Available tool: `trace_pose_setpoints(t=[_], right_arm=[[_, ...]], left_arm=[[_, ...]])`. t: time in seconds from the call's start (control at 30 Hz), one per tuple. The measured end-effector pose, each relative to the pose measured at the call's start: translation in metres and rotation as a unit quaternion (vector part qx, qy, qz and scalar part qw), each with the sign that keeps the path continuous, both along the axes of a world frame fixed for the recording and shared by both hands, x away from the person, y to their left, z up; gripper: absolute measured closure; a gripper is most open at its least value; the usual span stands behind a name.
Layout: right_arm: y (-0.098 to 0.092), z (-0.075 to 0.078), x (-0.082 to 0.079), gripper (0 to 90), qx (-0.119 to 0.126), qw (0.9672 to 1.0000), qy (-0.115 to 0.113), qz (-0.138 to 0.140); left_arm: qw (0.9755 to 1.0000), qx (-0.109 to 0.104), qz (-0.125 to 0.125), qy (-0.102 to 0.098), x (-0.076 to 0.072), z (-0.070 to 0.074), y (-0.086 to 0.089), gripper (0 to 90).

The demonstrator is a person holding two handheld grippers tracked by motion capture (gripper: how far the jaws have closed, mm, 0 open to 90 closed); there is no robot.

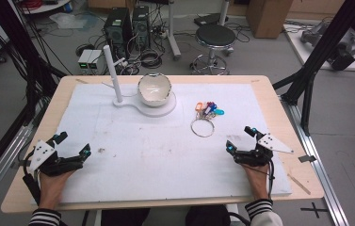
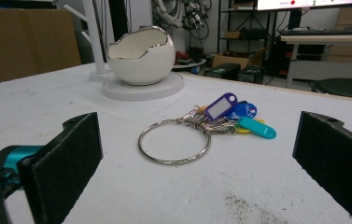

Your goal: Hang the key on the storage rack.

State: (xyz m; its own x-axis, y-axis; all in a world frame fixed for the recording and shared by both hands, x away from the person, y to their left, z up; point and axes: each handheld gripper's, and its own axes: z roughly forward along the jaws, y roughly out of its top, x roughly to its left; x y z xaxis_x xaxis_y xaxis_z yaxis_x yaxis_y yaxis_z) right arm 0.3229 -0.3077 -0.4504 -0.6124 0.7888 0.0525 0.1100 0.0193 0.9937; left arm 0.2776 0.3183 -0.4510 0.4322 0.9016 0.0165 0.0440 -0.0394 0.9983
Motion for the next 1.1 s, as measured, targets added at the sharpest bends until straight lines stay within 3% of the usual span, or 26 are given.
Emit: trace_pose_setpoints(t=[0.77, 0.83, 1.1], right_arm=[[-0.001, 0.0, 0.0, 1.0, 0.002, 1.0, 0.001, -0.003], [-0.001, 0.001, 0.003, 1.0, 0.008, 0.9998, 0.018, -0.004], [0.001, 0.016, 0.009, 1.0, -0.015, 0.9996, 0.023, 0.006]], left_arm=[[1.0, -0.003, 0.002, -0.004, -0.001, 0.0, 0.0, 1.7], [1.0, -0.003, 0.002, -0.004, -0.001, 0.0, 0.001, 1.7], [1.0, -0.004, 0.003, -0.003, -0.001, 0.0, 0.001, 1.7]])
